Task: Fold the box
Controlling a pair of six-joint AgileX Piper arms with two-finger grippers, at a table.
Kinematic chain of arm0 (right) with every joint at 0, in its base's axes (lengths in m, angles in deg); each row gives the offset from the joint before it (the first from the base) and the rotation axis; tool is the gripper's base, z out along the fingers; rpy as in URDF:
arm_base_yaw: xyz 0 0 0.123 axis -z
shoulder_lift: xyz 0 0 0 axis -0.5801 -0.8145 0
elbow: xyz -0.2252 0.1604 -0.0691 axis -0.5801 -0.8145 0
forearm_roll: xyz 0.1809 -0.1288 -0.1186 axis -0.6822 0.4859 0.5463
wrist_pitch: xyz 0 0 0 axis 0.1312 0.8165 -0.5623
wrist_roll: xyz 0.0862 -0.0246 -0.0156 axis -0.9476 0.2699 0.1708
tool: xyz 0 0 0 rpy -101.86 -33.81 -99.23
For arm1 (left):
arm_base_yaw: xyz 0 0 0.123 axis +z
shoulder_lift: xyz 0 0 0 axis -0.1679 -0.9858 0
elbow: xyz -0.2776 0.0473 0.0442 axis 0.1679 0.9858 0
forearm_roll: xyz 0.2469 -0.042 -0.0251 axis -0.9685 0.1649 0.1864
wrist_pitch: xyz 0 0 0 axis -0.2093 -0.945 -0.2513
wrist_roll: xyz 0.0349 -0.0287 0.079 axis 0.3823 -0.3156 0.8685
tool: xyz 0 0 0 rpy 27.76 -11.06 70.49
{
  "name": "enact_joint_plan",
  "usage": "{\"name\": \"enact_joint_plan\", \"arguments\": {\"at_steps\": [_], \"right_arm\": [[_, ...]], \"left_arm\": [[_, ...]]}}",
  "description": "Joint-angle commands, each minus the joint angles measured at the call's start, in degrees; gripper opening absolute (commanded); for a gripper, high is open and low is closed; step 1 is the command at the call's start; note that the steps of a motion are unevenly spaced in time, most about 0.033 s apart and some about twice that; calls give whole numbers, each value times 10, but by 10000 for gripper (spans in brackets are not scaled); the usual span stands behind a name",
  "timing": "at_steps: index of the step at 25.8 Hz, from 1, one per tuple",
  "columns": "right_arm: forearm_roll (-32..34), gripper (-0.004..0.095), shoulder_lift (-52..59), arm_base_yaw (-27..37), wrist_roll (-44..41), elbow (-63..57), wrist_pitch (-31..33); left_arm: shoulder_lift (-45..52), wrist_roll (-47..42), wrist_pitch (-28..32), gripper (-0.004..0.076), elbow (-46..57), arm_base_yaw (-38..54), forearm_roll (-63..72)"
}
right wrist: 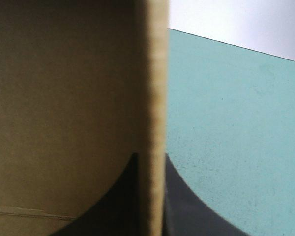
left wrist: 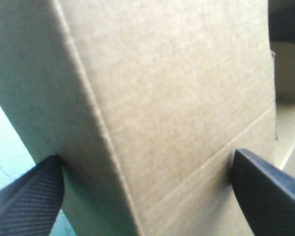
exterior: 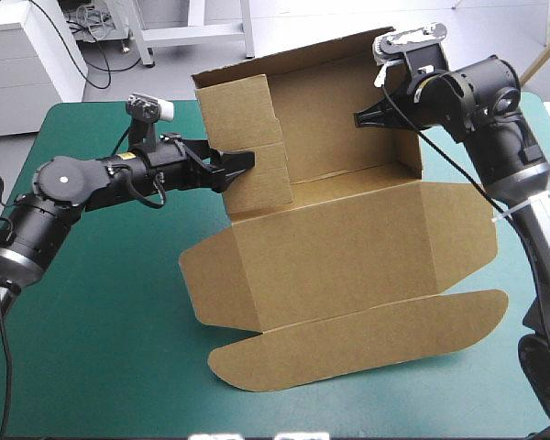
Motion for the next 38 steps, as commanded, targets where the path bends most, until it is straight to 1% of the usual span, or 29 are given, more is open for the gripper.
{"name": "enact_joint_plan", "arguments": {"at_steps": [1, 2, 3, 4, 6, 7, 9, 14, 16, 17, 18, 19, 21, 22, 23, 28, 30, 33, 38], "right_arm": [[13, -17, 24, -28, -29, 17, -43], [31, -18, 24, -39, -34, 17, -43], [39, -18, 24, -44, -41, 17, -43], [47, -18, 24, -50, -47, 17, -43], [47, -18, 24, -54, -54, 17, -46], [47, -18, 24, -58, -57, 17, -47], [49, -18, 24, -59, -57, 17, -51], [49, -18, 24, -59, -57, 17, -52], [49, -18, 24, -59, -57, 17, -52], [49, -18, 24, -59, -57, 17, -52], [49, -18, 24, -59, -57, 17, -52], [49, -18, 24, -59, -57, 17, -51], [49, -18, 24, -59, -57, 17, -51], [49, -18, 24, -59, -57, 17, -51], [49, -18, 24, -59, -57, 17, -51], [48, -18, 24, -59, -57, 17, -48], [48, -18, 24, -59, -57, 17, -38], [48, -18, 24, -59, -65, 17, -18], [34, -18, 24, -58, -73, 17, 14]], "left_arm": [[20, -188, 65, 640, -46, -58, -145], [20, -303, 83, 640, -53, -76, -245], [20, -354, 86, 640, -57, -85, -307], [20, -438, 91, 640, -58, -95, -382], [19, -517, 91, 640, -58, -104, -466], [17, -550, 92, 640, -58, -104, -487], [9, -585, 96, 640, -58, -104, -506], [1, -597, 95, 636, -58, -104, -507], [1, -597, 97, 604, -58, -104, -511], [1, -597, 97, 566, -60, -104, -514], [1, -597, 97, 497, -61, -104, -514], [1, -597, 99, 349, -62, -104, -522], [1, -597, 98, 155, -62, -104, -533], [1, -595, 98, 11, -62, -104, -535], [1, -589, 98, -2, -62, -104, -540], [1, -587, 97, -10, -62, -104, -557], [1, -587, 91, -10, -68, -104, -564], [-14, -587, 50, -10, -101, -108, -585], [-85, -565, -72, -10, -212, -111, -605]]}}
